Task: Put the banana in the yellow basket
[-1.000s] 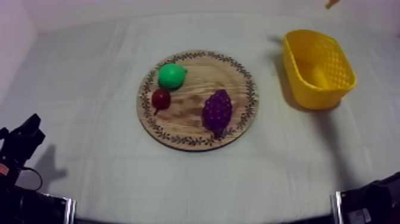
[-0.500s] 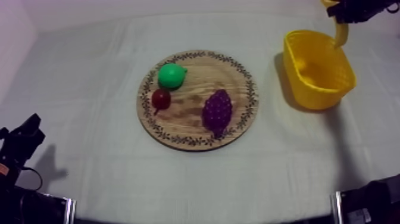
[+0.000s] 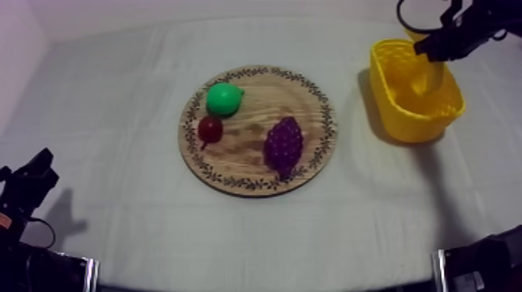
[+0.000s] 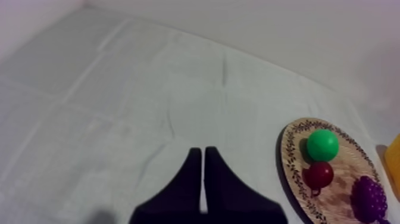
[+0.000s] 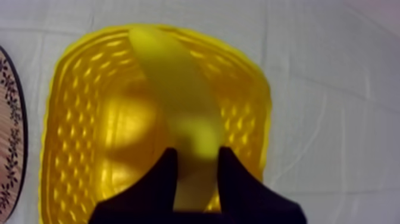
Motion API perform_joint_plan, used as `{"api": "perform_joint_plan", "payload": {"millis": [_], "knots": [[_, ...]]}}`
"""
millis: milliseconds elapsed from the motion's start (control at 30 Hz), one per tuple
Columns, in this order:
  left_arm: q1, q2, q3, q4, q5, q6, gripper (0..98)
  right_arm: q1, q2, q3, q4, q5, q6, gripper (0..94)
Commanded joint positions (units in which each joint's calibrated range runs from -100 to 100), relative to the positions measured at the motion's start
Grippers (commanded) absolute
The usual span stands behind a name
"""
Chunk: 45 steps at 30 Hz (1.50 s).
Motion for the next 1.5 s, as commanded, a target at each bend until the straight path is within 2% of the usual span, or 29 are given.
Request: {"api": "perform_joint_plan", "payload": {"millis": [0,333,667,833,900,1067,1233,1333,1400,1467], "knots": [[0.03,-0.03,0.03,0.02,-0.02,0.0,0.1,-0.16,0.05,1.65,0.53,-0.27,-0.28,17.2],[0.03,-0.03,0.03,0.02,-0.02,0.0,0.1,-1.2,1.04,6.95,3.55,-2.74,-3.13,17.7],[0.03,-0.03,0.03,0.02,-0.02,0.0,0.1,-1.41,1.71,8.02,4.63,-4.03,-4.12,32.4],[0.03,-0.03,0.03,0.02,-0.02,0.0,0.1,-1.59,1.81,8.29,4.92,-4.24,-4.48,34.3],[0.03,-0.03,0.03,0.02,-0.02,0.0,0.1,-1.65,1.82,8.33,4.89,-4.27,-4.44,30.9],[0.03,-0.03,0.03,0.02,-0.02,0.0,0.1,-1.77,1.62,8.12,4.24,-4.09,-3.99,7.8],[0.03,-0.03,0.03,0.02,-0.02,0.0,0.1,-2.02,-1.12,7.7,4.14,-4.94,-4.11,2.2],[0.03,-0.03,0.03,0.02,-0.02,0.0,0.1,-1.39,-7.33,11.55,2.73,-10.5,-3.66,1.3],[0.03,-0.03,0.03,0.02,-0.02,0.0,0.1,-0.39,-13.68,17.77,1.17,-17.28,-3.18,0.9],[0.03,-0.03,0.03,0.02,-0.02,0.0,0.1,0.35,-21.18,25.87,-1.52,-24.16,-1.56,0.8]]}}
